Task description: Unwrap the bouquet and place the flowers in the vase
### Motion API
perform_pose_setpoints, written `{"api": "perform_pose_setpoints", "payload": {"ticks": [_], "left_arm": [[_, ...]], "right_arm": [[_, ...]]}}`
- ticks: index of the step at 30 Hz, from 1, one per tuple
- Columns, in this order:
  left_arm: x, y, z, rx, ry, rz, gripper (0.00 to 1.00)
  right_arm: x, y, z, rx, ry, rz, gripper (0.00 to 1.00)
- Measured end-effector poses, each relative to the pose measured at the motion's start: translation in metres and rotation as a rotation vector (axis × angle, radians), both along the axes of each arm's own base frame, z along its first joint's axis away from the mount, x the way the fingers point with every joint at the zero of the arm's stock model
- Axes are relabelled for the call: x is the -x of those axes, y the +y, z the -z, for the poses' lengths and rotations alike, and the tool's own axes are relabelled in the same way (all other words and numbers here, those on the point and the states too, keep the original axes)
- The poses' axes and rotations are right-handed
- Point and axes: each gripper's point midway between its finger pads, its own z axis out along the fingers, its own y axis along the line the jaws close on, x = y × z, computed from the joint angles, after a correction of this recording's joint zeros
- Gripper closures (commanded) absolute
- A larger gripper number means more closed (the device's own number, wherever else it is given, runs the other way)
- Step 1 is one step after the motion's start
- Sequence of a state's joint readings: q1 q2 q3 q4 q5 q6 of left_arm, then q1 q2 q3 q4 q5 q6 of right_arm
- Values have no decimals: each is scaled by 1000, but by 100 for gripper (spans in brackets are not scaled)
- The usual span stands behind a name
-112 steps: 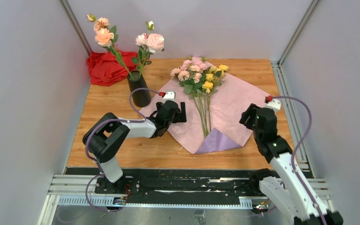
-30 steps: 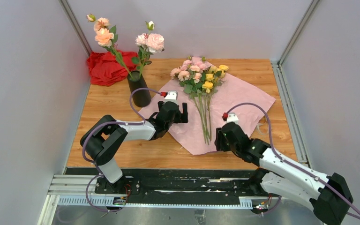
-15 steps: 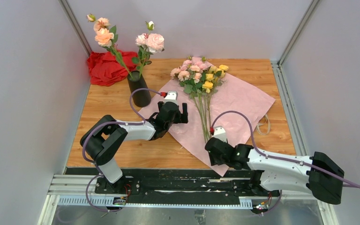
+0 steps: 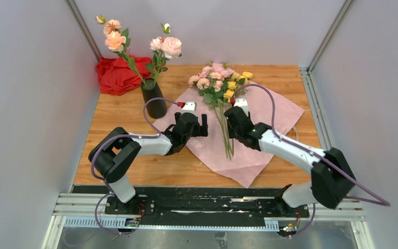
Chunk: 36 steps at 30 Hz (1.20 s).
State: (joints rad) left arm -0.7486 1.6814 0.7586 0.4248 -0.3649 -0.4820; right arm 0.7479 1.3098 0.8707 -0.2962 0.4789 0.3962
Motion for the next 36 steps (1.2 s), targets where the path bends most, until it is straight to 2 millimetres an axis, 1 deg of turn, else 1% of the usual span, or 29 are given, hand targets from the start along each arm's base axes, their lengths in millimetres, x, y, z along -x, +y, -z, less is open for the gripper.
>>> {"api": "perform_pose_setpoints", "payload": {"ticks": [2, 4, 8, 12, 16, 18, 21, 24, 28, 30, 33, 35, 36], "left_arm": [[0, 0, 0, 1, 1, 3, 0], [0, -1, 0, 1, 2, 5, 0], [-1, -4, 3, -3, 7, 9, 0], [-1, -6, 7, -6, 15, 20, 1], [-1, -8, 5, -5, 12, 32, 1], [-1, -10, 4, -3, 10, 41, 1], [-1, -11, 3, -5, 10, 51, 1], [-1, -11, 3, -6, 10, 56, 1], [0, -12, 4, -6, 13, 61, 2], [0, -13, 4, -4, 14, 63, 2], [0, -13, 4, -4, 14, 64, 2], [0, -13, 4, -4, 14, 65, 2], [0, -13, 4, -4, 14, 64, 2]], "right_arm": [[-20, 0, 7, 30, 16, 12, 51], [-41, 1, 18, 51, 41, 24, 52], [-75, 13, 35, 54, 83, 23, 54], [-96, 28, 42, 17, 94, 9, 54], [-107, 40, 45, -13, 105, -13, 55], [-110, 43, 47, -21, 106, -18, 55], [-113, 41, 51, -45, 110, -13, 55], [-117, 34, 55, -79, 114, 6, 55], [-118, 27, 61, -98, 124, 27, 55], [-118, 27, 61, -105, 126, 28, 56], [-119, 31, 60, -130, 126, 21, 59], [-120, 32, 62, -144, 132, 22, 66], [-120, 32, 65, -151, 139, 26, 68]]}}
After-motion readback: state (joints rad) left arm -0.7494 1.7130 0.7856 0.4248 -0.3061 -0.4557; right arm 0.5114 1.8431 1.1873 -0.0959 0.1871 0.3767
